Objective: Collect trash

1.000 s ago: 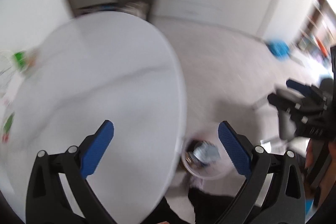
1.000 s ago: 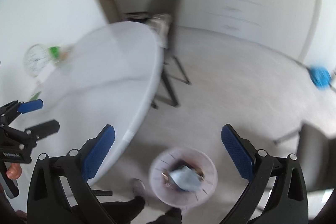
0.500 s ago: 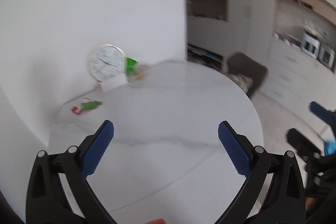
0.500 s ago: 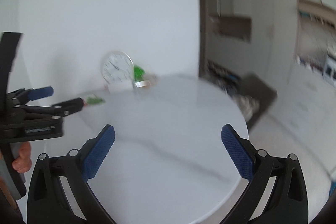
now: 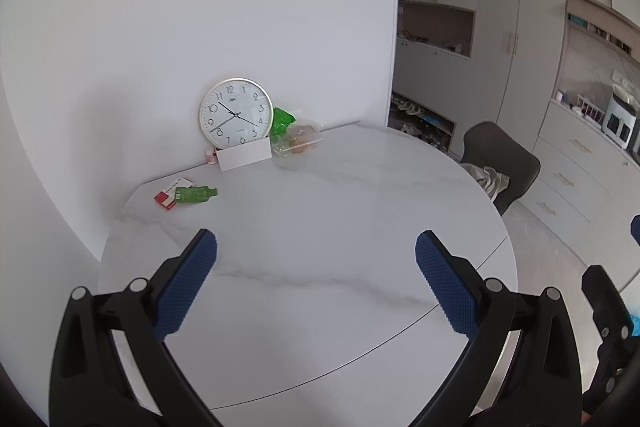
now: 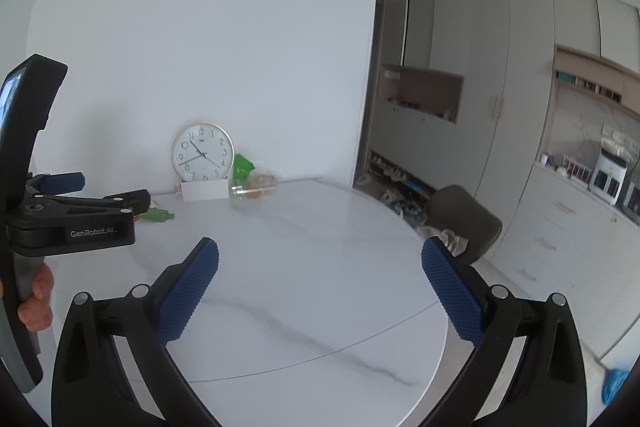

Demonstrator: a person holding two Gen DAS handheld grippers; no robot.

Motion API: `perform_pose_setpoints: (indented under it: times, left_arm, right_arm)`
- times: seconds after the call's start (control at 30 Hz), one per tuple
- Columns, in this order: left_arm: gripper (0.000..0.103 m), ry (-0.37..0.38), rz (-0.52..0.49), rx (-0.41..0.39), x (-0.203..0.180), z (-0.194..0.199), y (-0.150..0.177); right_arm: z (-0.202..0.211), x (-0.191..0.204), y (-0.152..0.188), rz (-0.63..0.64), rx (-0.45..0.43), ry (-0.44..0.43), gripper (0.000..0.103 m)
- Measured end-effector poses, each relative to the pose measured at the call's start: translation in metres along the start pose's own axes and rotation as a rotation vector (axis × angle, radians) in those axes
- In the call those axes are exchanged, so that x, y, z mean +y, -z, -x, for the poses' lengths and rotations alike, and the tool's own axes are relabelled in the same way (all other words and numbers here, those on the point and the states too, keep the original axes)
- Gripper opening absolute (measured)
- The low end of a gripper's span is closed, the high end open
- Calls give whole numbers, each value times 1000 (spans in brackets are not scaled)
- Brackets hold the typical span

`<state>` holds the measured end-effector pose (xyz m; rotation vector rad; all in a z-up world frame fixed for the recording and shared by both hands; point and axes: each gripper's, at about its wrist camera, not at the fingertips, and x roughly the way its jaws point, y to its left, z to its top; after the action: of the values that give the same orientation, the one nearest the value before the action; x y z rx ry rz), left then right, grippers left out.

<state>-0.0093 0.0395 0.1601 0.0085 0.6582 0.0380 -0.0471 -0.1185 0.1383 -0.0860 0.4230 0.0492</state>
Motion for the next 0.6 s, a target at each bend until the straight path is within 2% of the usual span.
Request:
perform_pose_setpoints:
  times: [0.23,0.6]
  left_arm:
    - [95,31,-16,51,-6,-27,2]
    - [95,47,-49,71,-10,-35,6]
  right_arm:
    - [-16,2,12,-24,68,7,101]
    - [-22,3,18,-12,98,22,101]
